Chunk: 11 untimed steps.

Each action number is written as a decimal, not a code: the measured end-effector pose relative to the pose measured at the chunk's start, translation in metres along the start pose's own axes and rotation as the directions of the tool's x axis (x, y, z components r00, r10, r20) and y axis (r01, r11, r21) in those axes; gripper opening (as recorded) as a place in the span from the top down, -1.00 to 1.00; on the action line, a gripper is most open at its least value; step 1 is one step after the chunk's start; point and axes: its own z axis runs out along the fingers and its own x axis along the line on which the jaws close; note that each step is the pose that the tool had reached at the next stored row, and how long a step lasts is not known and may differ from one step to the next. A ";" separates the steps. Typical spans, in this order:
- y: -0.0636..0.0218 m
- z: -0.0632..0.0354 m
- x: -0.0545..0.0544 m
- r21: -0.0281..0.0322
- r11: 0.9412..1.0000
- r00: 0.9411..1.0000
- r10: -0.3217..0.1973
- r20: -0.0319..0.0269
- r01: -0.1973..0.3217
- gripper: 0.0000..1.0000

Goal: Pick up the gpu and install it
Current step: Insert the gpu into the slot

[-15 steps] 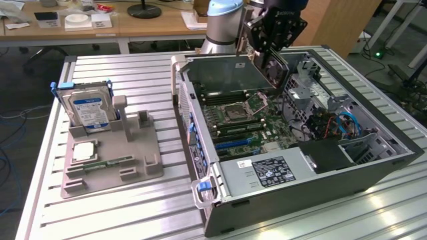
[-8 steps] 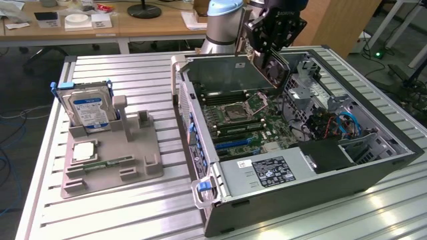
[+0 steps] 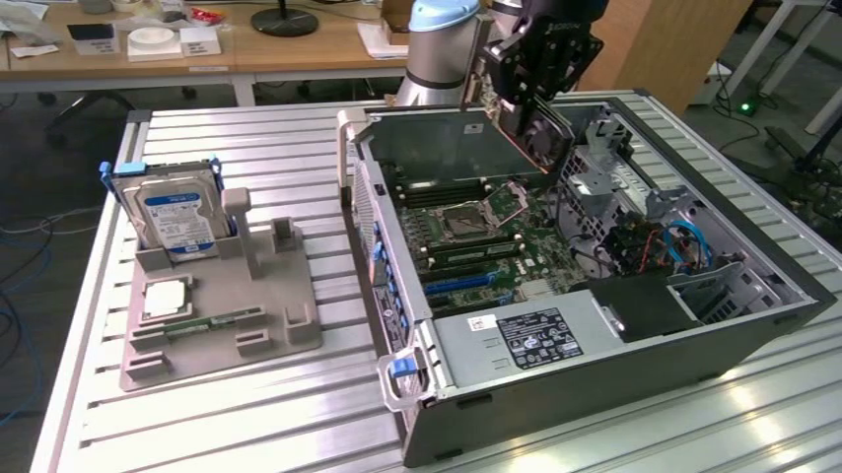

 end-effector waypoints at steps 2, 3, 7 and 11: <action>-0.0001 0.0000 0.000 0.000 1.000 1.000 -0.011 0.000 0.011 0.44; -0.0002 0.0000 0.000 0.000 1.000 1.000 -0.016 0.000 0.016 0.44; -0.0002 0.0000 0.000 0.000 0.999 0.999 -0.036 -0.001 0.036 0.44; -0.0003 0.0000 0.000 0.000 0.998 0.998 -0.057 -0.001 0.057 0.44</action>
